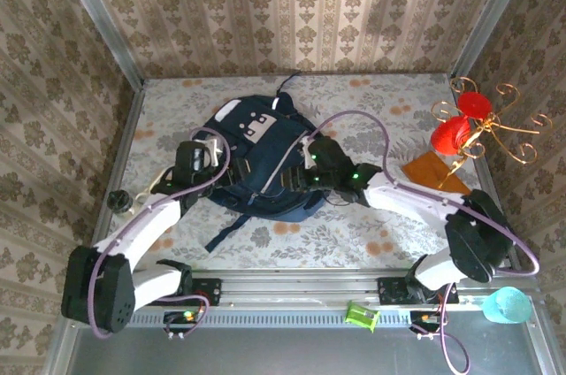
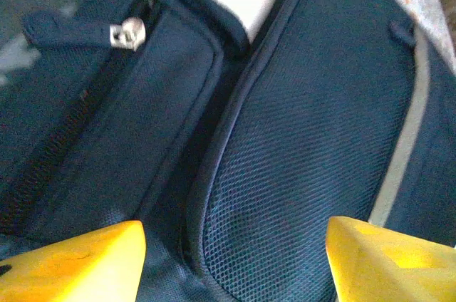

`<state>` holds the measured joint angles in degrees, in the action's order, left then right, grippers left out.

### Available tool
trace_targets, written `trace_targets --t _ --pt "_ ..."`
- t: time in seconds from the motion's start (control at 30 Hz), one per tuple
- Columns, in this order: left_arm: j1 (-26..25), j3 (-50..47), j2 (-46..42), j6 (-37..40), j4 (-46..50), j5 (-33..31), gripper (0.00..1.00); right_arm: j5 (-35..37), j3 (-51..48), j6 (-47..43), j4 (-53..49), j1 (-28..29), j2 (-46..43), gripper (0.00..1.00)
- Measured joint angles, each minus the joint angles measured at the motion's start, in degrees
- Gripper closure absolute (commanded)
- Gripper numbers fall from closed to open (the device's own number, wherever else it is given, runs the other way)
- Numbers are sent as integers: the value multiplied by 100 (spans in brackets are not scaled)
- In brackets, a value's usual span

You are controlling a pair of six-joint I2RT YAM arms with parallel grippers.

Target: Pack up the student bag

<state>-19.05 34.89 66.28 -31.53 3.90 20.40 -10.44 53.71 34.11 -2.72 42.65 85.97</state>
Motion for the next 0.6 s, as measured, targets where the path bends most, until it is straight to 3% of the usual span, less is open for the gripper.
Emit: trace_targets --t 0.27,0.5,0.6 --pt "2 227 717 -68 -162 487 48 15 17 286 125 -168 557 70" --pt "11 238 1139 -221 -525 782 81 192 483 144 -142 -557 857 69" --pt "-46 232 1139 -356 -699 861 89 393 702 -63 -435 -608 833 64"
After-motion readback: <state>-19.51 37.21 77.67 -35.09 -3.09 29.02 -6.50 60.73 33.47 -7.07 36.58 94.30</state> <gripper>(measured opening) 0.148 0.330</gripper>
